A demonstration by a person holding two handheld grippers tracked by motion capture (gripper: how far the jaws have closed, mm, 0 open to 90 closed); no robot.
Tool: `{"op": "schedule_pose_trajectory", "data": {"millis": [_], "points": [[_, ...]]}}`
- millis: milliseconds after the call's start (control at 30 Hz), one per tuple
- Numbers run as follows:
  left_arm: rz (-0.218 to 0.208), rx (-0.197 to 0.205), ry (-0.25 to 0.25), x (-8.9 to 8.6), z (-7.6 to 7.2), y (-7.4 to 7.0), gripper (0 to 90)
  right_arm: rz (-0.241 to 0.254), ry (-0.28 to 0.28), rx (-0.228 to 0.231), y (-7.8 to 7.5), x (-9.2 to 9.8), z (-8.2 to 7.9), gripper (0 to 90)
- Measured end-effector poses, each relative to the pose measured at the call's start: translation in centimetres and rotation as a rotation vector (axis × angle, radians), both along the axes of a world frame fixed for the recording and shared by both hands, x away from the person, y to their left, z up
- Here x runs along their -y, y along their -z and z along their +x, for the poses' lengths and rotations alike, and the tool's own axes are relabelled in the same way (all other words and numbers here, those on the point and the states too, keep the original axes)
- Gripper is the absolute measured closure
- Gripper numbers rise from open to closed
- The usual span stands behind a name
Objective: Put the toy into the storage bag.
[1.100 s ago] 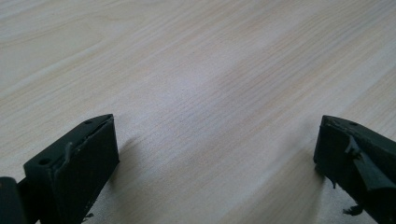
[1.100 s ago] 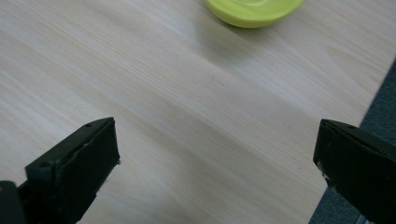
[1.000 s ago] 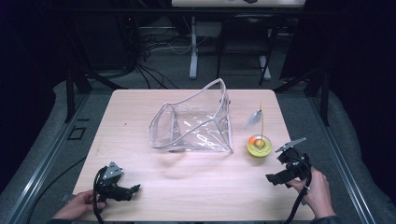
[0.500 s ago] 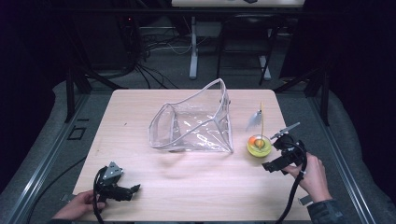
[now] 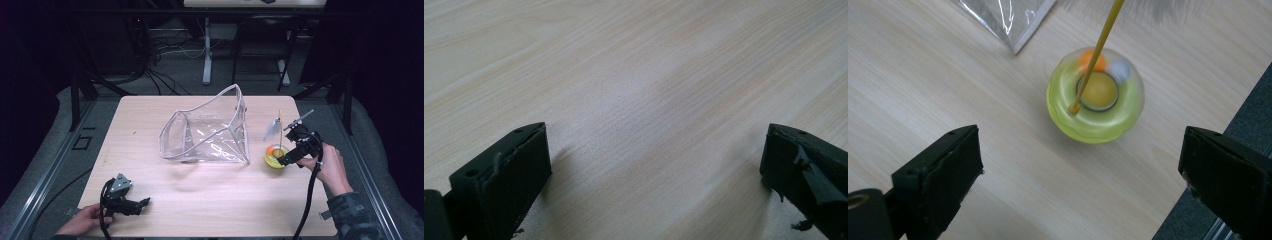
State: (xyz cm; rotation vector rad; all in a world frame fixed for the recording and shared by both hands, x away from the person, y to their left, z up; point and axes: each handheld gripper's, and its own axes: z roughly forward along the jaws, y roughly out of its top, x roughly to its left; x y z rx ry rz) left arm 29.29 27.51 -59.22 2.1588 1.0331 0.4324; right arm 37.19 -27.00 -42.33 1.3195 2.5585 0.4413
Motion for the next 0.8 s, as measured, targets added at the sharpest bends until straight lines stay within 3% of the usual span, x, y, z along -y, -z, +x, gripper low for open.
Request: {"op": "schedule_pose_trajectory", "data": {"millis": [167,333,433,467,633,667,800], "points": [[0.0,0.0,0.0,0.0,0.0,0.0,0.0,-0.004,-0.009,0.011,-0.8,-0.4,0.9,6.2],[0.003,0.0,0.002,0.0,0.0,0.0,0.0,-0.036,-0.023,0.037,-2.3,-1.2,2.0,26.2],[0.0,0.001,0.0,0.0,0.0,0.0,0.0,-0.038,-0.03,0.046,-2.6,-1.5,2.3,28.3],[-0.003,-0.001,-0.002,0.0,0.0,0.0,0.0,-0.052,-0.033,0.049,-3.0,-1.6,2.6,34.9],[-0.001,0.0,0.0,0.0,0.0,0.0,0.0,-0.058,-0.021,0.058,-3.3,-2.0,3.2,41.6],[0.0,0.001,0.001,0.0,0.0,0.0,0.0,-0.09,-0.043,0.041,-3.6,-2.2,3.6,45.4],[0.001,0.0,0.002,0.0,0.0,0.0,0.0,-0.114,-0.039,0.043,-3.5,-2.7,3.9,52.5]]}}
